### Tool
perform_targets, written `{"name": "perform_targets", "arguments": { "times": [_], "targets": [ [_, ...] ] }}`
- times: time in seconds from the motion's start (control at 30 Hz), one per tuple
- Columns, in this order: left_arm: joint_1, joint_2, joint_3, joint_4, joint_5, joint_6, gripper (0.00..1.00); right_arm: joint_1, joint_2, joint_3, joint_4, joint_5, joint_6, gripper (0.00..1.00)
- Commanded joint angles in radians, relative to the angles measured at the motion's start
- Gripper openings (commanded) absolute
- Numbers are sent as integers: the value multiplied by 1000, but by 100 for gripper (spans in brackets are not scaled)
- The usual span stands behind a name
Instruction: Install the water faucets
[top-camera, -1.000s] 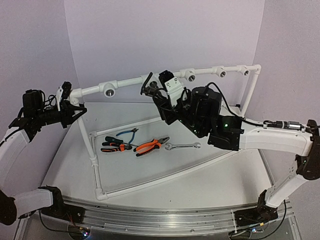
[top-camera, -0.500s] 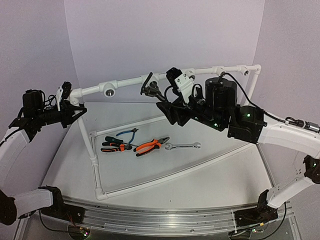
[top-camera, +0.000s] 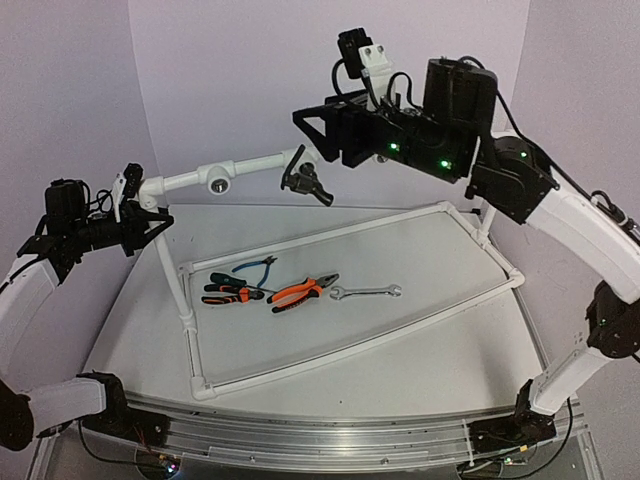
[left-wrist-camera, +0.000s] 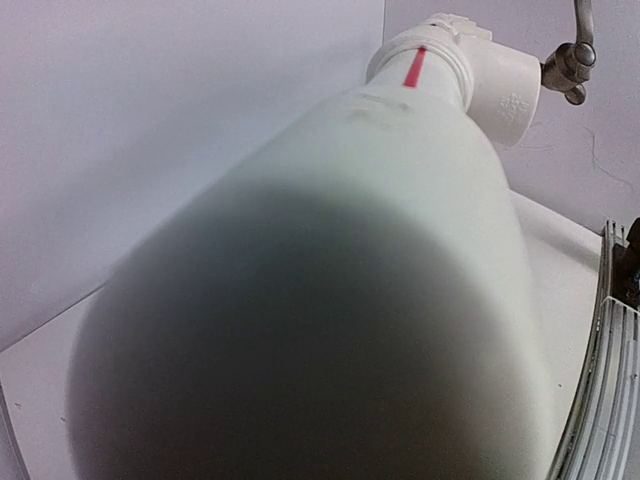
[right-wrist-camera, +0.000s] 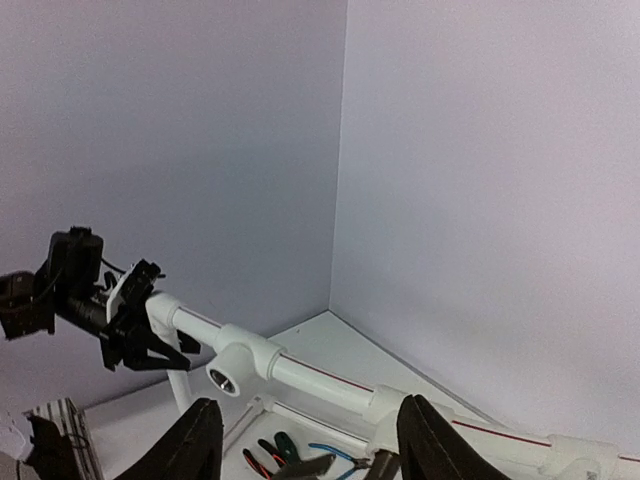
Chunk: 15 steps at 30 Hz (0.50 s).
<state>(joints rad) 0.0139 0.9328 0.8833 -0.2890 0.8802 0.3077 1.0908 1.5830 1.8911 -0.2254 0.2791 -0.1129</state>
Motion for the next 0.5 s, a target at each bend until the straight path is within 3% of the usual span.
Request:
{"name": "perform_targets", "arguments": {
  "times": [0.0,0.17,0.33,0.47],
  "targets": [
    [-48,-12,17,2,79,25,0,-4,125,126,-18,72,145,54],
    [-48,-16,13,6,80,22,0,-4,164,133,-33,84,210,43],
    [-47,-17,12,7,83,25,0,-4,117,64,-41,99,252,20],
    [-48,-12,7,15,86,19,0,-2,59,-29,-41,95,323,9]
  ]
}}
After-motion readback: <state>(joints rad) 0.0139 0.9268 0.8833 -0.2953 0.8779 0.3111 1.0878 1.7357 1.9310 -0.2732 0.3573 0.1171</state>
